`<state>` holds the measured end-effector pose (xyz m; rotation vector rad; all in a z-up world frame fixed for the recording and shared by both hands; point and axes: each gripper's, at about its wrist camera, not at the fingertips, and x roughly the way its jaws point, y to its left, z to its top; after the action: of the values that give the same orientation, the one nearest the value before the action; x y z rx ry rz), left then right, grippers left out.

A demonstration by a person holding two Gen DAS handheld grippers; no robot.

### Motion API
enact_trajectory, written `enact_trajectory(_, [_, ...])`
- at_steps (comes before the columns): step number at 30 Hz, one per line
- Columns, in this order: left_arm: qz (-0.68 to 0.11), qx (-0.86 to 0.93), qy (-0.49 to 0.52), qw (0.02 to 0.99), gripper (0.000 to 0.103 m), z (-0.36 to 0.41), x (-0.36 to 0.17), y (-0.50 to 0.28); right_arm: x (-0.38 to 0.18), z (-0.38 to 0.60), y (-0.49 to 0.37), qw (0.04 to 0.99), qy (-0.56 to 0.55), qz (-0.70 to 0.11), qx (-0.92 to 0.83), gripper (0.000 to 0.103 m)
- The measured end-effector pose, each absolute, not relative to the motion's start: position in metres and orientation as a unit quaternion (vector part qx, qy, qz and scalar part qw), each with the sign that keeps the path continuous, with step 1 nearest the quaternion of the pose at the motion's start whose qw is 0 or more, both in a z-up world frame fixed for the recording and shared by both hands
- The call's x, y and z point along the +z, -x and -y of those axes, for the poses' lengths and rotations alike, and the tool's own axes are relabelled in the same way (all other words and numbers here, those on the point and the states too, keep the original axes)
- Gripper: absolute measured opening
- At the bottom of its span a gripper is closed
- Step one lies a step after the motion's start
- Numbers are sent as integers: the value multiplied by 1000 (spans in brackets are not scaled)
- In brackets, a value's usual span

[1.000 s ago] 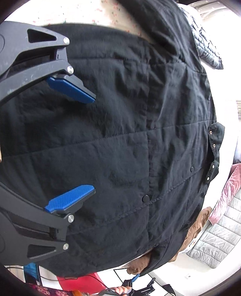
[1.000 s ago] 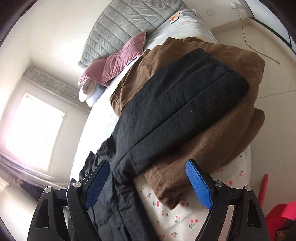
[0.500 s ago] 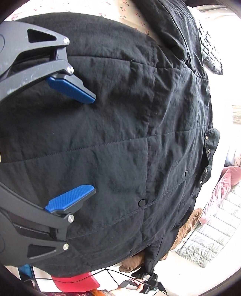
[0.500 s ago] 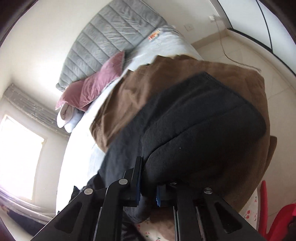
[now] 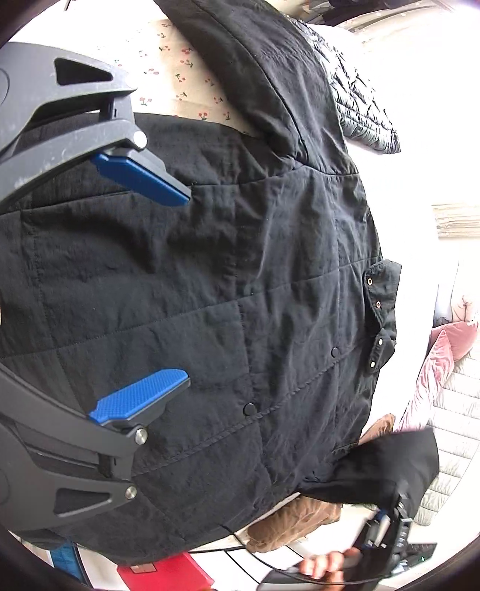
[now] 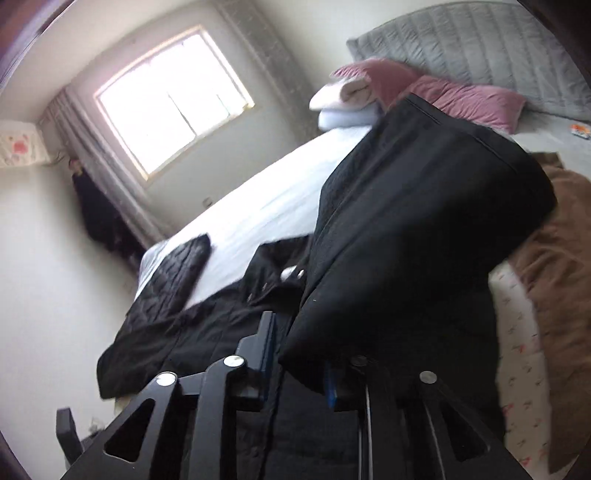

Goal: Fold large clothes

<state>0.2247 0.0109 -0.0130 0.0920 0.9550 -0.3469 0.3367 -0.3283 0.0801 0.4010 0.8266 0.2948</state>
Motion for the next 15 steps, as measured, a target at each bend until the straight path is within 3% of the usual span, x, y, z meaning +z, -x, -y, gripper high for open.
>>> enact_trajectory(1, [-459, -170, -39, 871, 90, -11, -14, -227, 66, 310, -339, 873, -186, -420, 165, 49])
enact_trajectory(4, [-472, -167, -38, 865, 90, -10, -18, -235, 32, 272, -320, 856, -174, -442, 203, 60])
enact_trajectory(7, [-480, -171, -51, 859, 90, -4, -21, -245, 18, 277, -309, 852, -190, -440, 210, 66])
enact_trajectory(15, [-464, -197, -68, 861, 90, 46, -23, -306, -4, 377, -309, 884, -229, -403, 55, 68])
